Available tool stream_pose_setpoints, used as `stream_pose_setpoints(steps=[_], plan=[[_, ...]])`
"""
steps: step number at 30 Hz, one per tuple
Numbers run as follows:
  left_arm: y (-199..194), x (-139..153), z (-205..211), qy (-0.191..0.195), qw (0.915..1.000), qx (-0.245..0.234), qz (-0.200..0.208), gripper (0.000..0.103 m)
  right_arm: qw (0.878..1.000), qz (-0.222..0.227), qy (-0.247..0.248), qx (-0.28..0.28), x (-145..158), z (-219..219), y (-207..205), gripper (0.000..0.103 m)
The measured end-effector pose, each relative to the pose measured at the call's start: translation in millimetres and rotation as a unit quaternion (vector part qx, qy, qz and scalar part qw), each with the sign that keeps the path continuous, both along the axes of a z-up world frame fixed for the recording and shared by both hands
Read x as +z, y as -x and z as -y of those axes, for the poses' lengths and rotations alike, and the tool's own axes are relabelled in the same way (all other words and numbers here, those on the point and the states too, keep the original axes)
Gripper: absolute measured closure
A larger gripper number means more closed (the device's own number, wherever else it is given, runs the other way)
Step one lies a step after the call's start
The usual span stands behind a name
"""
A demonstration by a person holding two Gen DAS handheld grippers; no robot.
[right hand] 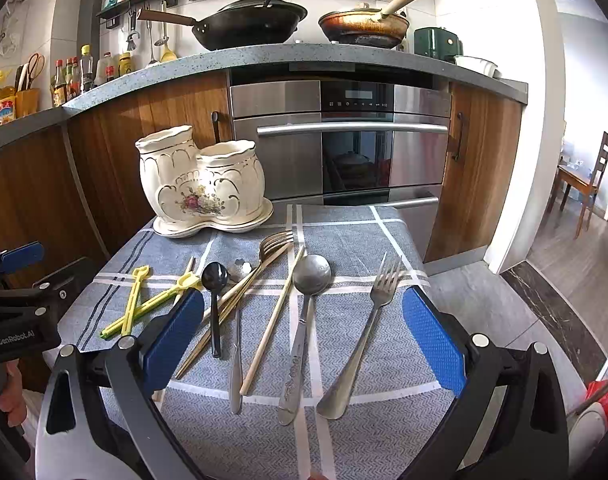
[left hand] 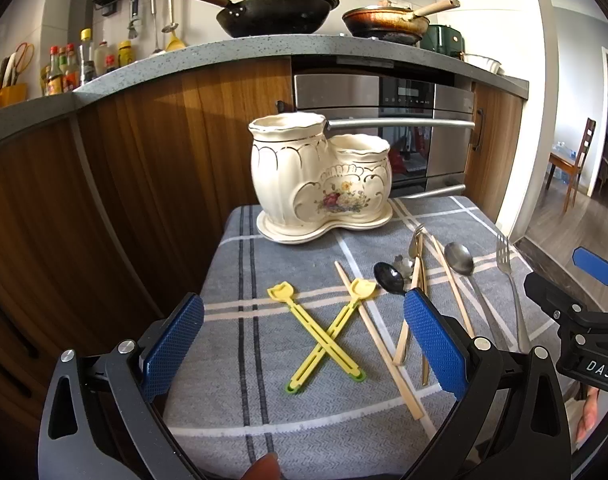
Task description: Organize utensils
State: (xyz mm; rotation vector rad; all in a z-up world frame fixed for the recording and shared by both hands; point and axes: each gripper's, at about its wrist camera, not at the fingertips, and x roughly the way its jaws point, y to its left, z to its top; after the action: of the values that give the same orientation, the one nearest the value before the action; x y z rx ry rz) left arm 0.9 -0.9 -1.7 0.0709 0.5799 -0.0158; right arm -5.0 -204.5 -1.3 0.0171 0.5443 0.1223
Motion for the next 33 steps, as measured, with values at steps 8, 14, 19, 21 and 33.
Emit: stream_pose_setpoints(steps=[8, 14, 19, 21, 33], plan=[[0.0, -0.4, 0.8, -0.001, 1.0, 0.0, 0.0, 0.004, 1.0, 0.0, -0.001, 0.001, 1.0, 0.3, 1.6, 0.005], [0.3, -0.7, 0.1, 0.001, 1.0, 0.001, 0.0, 0.004, 1.0, -0.001, 0.002, 0.002, 1.7, 0.2, 0.8, 0.005], [0.5, -1.0, -0.7, 0.002, 1.0, 0.001, -0.001, 0.004, 1.0, -0.002, 0.0, 0.003, 1.4, 0.0, 1.0, 0.005], [0.9, -0.8, -1.0, 0.002, 1.0, 0.002, -0.001, 0.004, 1.0, -0.002, 0.002, 0.002, 1.4, -0.4, 0.7, 0.005], [1.0, -0.5, -3.4, 0.003, 1.0, 0.0, -0.002, 0.004, 1.0, -0.002, 0.002, 0.003, -0.6, -1.1, 0.2, 0.005]])
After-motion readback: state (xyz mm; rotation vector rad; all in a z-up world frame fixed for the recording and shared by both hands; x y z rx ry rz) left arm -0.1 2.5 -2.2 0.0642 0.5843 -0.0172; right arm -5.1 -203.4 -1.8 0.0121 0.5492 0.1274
